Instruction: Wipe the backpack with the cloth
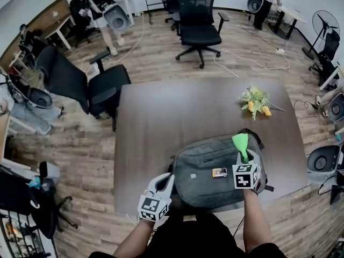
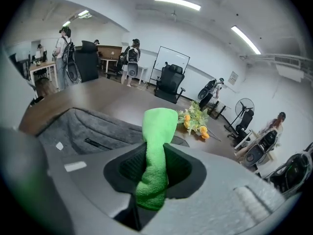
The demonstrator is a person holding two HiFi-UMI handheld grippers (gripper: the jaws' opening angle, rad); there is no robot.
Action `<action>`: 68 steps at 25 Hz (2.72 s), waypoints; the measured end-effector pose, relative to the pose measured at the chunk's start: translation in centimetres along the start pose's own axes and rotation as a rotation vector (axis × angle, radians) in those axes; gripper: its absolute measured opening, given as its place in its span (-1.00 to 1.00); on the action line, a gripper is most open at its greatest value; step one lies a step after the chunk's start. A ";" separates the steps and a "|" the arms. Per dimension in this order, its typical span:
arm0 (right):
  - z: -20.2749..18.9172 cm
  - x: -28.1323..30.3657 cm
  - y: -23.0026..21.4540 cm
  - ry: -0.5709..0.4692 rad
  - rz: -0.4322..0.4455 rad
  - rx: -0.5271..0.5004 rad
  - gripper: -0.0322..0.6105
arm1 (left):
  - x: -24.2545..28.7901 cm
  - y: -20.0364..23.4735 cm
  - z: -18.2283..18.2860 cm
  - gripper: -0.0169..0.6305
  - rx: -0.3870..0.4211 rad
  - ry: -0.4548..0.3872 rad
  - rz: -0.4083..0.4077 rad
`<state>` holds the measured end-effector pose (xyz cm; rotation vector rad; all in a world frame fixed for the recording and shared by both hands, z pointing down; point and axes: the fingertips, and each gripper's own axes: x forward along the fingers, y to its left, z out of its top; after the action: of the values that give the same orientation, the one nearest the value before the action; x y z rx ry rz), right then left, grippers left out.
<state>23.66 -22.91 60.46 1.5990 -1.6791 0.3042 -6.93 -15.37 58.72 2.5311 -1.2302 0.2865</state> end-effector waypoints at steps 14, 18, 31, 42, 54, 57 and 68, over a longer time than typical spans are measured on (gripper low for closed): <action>-1.2 -2.2 15.2 -0.026 0.335 0.082 -0.61 | -0.8 1.2 -1.2 -0.89 -0.019 0.023 0.026; -1.2 -2.7 18.8 0.000 0.433 0.159 -0.61 | -1.1 1.7 -1.4 -0.89 -0.022 0.023 0.038; -1.2 -3.5 26.2 0.034 0.592 0.139 -0.61 | -2.4 2.2 -2.3 -0.89 -0.028 0.037 0.061; -4.3 -2.7 20.5 0.076 0.465 0.115 -0.61 | -1.7 1.3 -2.6 -0.89 -0.014 0.051 0.034; -6.5 -2.0 10.5 0.104 0.269 0.065 -0.60 | 0.3 -1.1 -2.2 -0.89 0.024 0.064 -0.043; -6.1 -2.0 7.2 0.093 0.207 0.023 -0.60 | 0.6 -1.6 -1.9 -0.89 0.031 0.062 -0.060; -8.0 -2.0 -2.4 0.143 0.000 -0.062 -0.60 | 1.4 -2.7 -1.9 -0.89 0.048 0.059 -0.076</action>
<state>28.62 -16.68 63.62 1.4958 -1.5648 0.3554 -3.97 -14.15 60.40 2.5835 -1.1153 0.3743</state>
